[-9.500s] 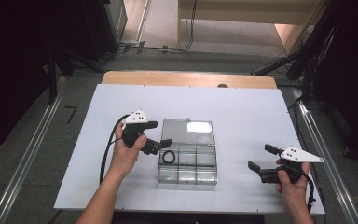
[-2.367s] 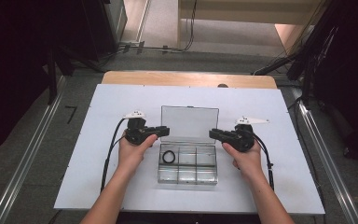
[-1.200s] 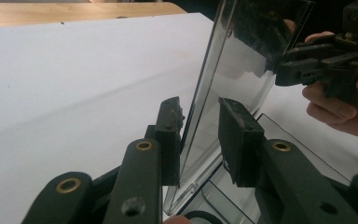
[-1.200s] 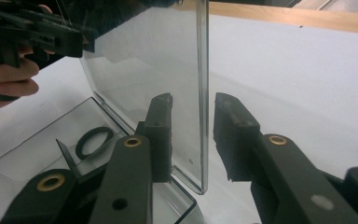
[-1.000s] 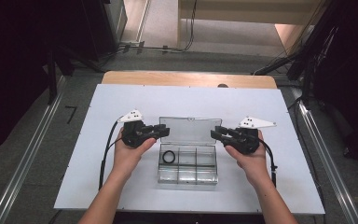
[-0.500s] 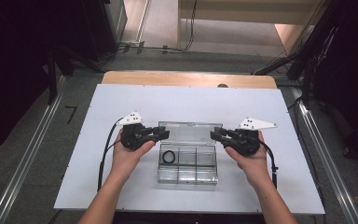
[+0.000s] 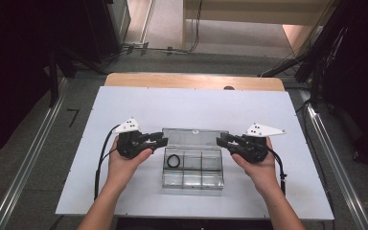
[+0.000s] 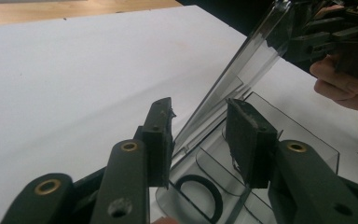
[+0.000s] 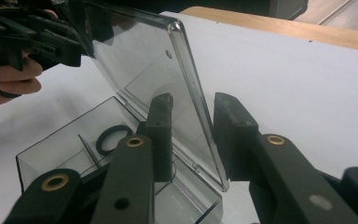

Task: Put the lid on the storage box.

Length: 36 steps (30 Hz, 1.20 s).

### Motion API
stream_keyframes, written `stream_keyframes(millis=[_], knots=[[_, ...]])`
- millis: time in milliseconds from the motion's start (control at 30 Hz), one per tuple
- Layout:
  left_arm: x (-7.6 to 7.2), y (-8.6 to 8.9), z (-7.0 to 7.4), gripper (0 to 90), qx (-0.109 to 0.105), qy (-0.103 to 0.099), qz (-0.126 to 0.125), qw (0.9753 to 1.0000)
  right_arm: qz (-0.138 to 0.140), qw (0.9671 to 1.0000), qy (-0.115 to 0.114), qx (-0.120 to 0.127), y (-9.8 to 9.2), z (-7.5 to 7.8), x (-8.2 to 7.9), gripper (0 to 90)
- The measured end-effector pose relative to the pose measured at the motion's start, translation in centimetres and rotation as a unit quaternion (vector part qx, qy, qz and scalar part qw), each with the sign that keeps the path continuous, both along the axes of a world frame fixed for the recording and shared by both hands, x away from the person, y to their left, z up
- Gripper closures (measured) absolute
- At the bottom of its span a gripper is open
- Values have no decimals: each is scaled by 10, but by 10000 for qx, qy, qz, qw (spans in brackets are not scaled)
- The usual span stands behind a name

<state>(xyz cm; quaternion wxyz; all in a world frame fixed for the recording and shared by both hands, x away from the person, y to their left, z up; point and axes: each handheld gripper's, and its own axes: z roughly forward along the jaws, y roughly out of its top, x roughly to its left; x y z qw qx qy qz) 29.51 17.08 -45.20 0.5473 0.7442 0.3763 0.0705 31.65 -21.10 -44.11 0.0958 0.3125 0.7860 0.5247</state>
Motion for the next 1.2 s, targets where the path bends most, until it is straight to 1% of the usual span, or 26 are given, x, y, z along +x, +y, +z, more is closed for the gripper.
stream_keyframes(millis=[33, 100, 267, 400, 433, 467, 500, 567, 667, 800, 967, 1200], knots=[[-1, 2, -1, 633, 7, 25, 1, 10000, -4, 10000, -1, -5, 0, 0, 0, 663], [-4, 4, -3, 677, 91, 72, 33, 9999, -5, 10000, -12, -20, 0, 0, -1, 662], [-11, 7, -10, 793, 202, 196, -55, 9996, 2, 10000, -33, -38, 0, 0, -3, 661], [-16, 5, -13, 874, 177, 209, -164, 9995, 0, 10000, -34, -49, -1, 0, -5, 661], [-16, 4, -13, 896, 94, 235, -266, 9993, -9, 10000, -31, -47, -1, 0, -5, 661], [-16, 3, -12, 898, 15, 261, -381, 9989, -9, 10000, -33, -46, -1, 0, -6, 661], [-16, 2, -12, 898, 18, 243, -383, 9990, -14, 10000, -38, -38, -1, 0, -6, 661], [-16, 1, -11, 899, -77, 253, -455, 9986, 1, 10000, -47, -46, -1, 0, -7, 660], [-16, 0, -10, 900, -131, 218, -431, 9987, -2, 10000, -58, -55, -2, 0, -8, 659], [-16, -1, -8, 900, -105, 130, -385, 9991, -28, 10000, -54, -75, -3, -1, -11, 658], [-16, -2, -8, 900, -123, 101, -420, 9990, -43, 9999, -80, -116, -4, -1, -14, 656], [-16, -2, -8, 900, -175, 88, -406, 9990, -89, 9998, -74, -176, -5, -1, -17, 648]])
